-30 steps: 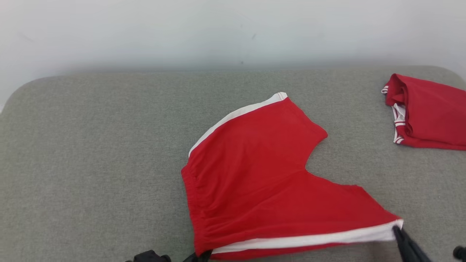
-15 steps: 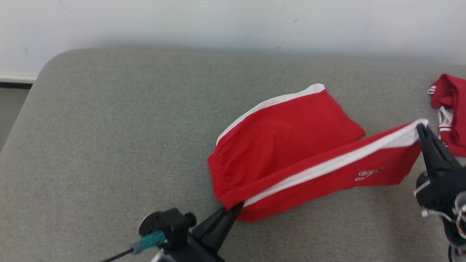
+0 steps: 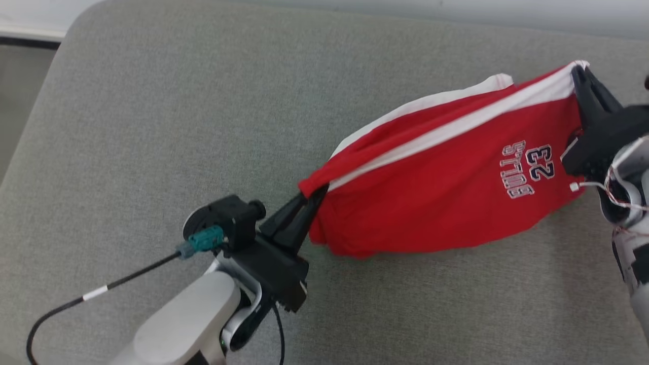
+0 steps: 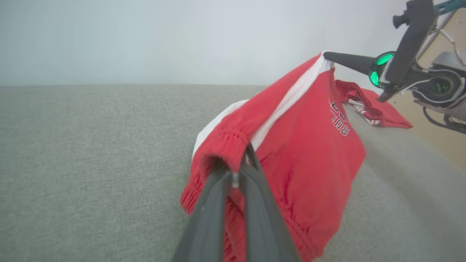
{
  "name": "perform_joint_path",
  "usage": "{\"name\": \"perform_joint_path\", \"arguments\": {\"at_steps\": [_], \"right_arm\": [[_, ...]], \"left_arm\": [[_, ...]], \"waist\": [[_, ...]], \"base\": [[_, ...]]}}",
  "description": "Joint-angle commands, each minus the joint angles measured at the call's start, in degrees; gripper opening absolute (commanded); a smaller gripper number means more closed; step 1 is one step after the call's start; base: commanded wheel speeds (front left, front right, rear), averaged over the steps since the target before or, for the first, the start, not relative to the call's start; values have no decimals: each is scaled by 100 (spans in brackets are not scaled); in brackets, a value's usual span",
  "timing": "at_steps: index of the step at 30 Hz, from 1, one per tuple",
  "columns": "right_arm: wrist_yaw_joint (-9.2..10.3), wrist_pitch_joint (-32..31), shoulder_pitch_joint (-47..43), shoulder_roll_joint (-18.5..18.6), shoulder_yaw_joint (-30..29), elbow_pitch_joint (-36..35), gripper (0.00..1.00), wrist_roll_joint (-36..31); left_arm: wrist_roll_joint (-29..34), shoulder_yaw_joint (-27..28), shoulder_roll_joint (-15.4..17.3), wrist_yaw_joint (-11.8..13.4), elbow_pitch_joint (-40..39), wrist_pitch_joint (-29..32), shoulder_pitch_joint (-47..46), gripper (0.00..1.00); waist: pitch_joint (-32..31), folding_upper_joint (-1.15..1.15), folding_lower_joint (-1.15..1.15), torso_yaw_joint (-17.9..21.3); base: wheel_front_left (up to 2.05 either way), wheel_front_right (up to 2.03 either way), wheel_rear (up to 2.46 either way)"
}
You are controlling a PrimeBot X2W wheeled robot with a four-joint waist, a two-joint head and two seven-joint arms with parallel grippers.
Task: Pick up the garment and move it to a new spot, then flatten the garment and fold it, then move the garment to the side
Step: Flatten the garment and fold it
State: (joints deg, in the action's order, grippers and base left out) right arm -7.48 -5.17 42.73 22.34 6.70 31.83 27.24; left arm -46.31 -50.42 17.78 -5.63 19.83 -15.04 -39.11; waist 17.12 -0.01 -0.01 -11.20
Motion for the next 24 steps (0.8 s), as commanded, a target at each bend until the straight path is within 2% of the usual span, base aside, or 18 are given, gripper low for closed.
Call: {"name": "perform_joint_path", "arguments": {"at_steps": [1,12,13,14,15,24], "right_arm": [[-3,47,241,-4,96,215,0,-95],[-3,492,1605,-176,658,1992,0,-353],[-3,545,1645,-196,727,2074,0,-376],[-3,611,1674,-203,790,2155,33,-401],[-3,655,1688,-209,841,2235,100,-386],[-3,990,1549,-187,1328,2575,100,-158]], "left_arm": [[-8,62,-76,-34,112,-14,-151,0],[131,221,-486,-163,985,-17,-687,0],[187,248,-505,-169,1010,-17,-710,38],[217,263,-535,-175,1041,-17,-696,80],[236,270,-568,-181,1072,-17,-668,100],[333,411,-624,-182,1144,-18,-280,100]], "waist": [[337,1,1,-210],[640,1,1,-358],[627,1,1,-357],[609,1,1,-352],[586,1,1,-344],[206,1,1,-247]], "base": [[0,0,0],[0,0,0],[0,0,0],[0,0,0],[0,0,0],[0,0,0]]}}
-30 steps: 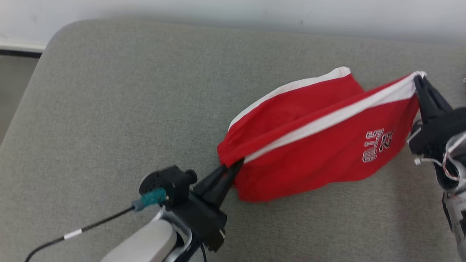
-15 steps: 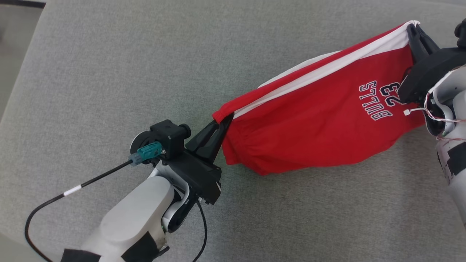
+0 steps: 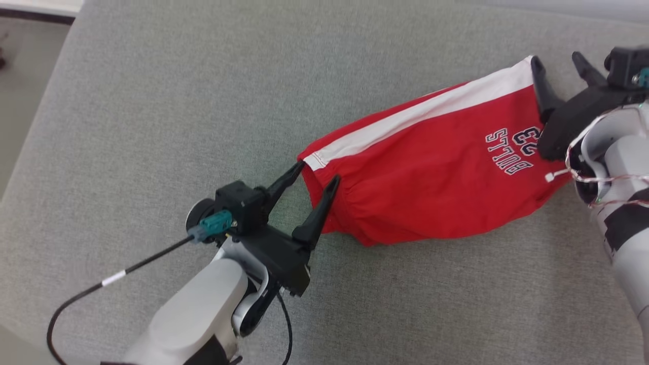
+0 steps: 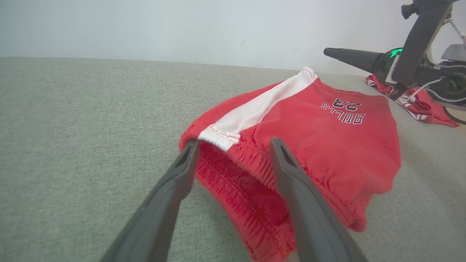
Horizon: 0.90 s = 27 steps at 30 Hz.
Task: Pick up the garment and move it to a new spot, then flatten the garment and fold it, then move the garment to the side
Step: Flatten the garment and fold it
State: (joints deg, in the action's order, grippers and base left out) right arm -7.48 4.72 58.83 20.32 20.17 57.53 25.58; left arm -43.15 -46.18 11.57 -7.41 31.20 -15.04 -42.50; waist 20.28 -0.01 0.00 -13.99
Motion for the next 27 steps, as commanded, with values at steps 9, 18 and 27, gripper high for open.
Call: {"name": "perform_joint_path", "arguments": {"at_steps": [9,18,27], "right_arm": [[-3,156,-697,273,482,68,100,534],[-3,65,-1167,424,621,288,100,979],[-3,45,-1205,347,582,716,100,1191]], "left_arm": [[454,719,153,304,-669,-18,1060,100],[1498,2243,109,781,-1987,-18,2228,100],[2545,3489,-286,732,-2432,-18,3034,100]], "waist": [[-638,1,0,25],[-806,1,0,-65],[-751,1,0,-164]], "base": [[0,0,0],[0,0,0],[0,0,0]]}}
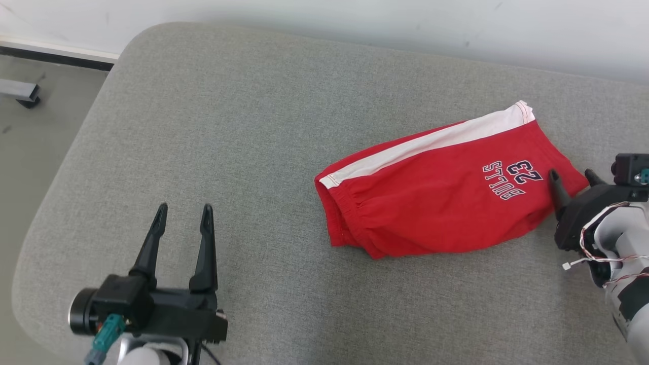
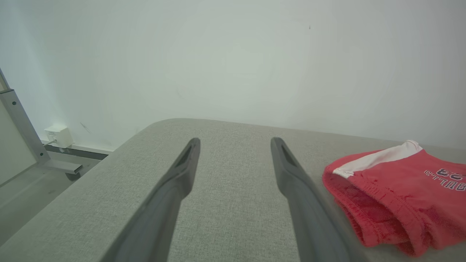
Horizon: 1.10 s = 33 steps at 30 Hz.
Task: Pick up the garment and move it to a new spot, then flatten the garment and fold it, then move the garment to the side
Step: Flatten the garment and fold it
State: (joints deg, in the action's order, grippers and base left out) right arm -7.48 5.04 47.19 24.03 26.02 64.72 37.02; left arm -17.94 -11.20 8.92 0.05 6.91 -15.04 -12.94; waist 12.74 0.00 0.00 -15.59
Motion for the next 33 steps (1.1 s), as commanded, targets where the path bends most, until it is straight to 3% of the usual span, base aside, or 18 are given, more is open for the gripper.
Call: {"name": "perform_joint_path", "arguments": {"at_steps": [1,4,5,6,7,19,33], "right_arm": [[-3,-17,-53,-48,1,58,100,57],[-3,-138,-90,-117,24,196,100,129],[-3,-177,-111,-136,29,231,58,146],[-3,-221,-141,-164,35,270,36,178],[-3,-256,-169,-184,49,284,0,213],[-3,339,-674,-232,0,-106,0,781],[-3,679,-2310,537,-177,-1136,0,1604]], "left_arm": [[89,57,-74,-57,29,-18,155,100],[283,284,-209,-193,52,-18,262,100],[331,338,-255,-255,40,-18,288,100],[351,373,-300,-320,39,-18,332,100],[380,401,-334,-380,43,-18,364,100],[698,708,-517,-649,203,-18,646,100],[703,1005,-567,-740,87,-18,1154,100]], "waist": [[4,0,0,-9],[0,0,0,-9],[-8,0,0,-7],[-19,0,0,-4],[-29,0,0,-1],[-489,0,0,278],[-986,0,0,863]], "base": [[0,0,0],[0,0,0],[0,0,0],[0,0,0],[0,0,0],[0,0,0],[0,0,0]]}}
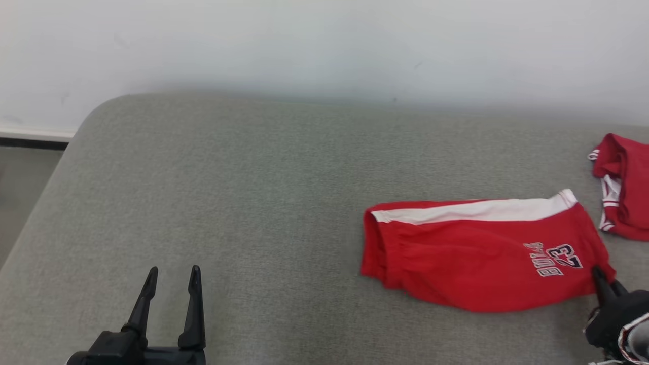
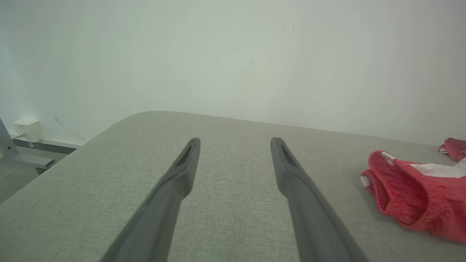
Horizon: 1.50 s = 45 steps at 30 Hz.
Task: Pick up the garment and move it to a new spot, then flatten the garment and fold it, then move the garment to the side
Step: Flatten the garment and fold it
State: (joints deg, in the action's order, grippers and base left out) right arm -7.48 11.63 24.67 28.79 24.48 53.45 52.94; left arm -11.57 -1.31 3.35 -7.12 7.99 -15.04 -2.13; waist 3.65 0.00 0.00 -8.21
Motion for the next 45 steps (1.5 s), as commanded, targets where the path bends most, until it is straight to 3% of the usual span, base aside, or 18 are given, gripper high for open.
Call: {"name": "perform_joint_path", "arguments": {"at_steps": [1,11,22,33,44,45], "right_arm": [[-3,32,-112,95,-52,-39,0,21],[-3,158,-61,-40,-200,-485,0,-283],[-3,104,-440,-639,114,-2017,0,-945],[-3,-574,-825,-1246,225,-3065,0,-1599],[-3,-1134,-977,-1616,269,-3181,0,-2045],[-3,-1113,-978,-1633,251,-3183,31,-2080]], "left_arm": [[75,26,-12,-26,-30,-18,74,100],[116,168,-26,-27,-52,-18,113,100],[113,229,-43,-34,-118,-18,111,100],[48,180,-47,-35,-45,-18,-37,100],[-54,68,-49,-30,41,-18,-110,100],[-42,66,-49,-31,51,-18,-110,100]], "waist": [[-76,0,0,151],[-117,0,0,317],[-180,0,0,275],[-94,0,0,0],[-35,0,0,-167],[-41,0,0,-172]], "base": [[0,0,0],[0,0,0],[0,0,0],[0,0,0],[0,0,0],[0,0,0]]}}
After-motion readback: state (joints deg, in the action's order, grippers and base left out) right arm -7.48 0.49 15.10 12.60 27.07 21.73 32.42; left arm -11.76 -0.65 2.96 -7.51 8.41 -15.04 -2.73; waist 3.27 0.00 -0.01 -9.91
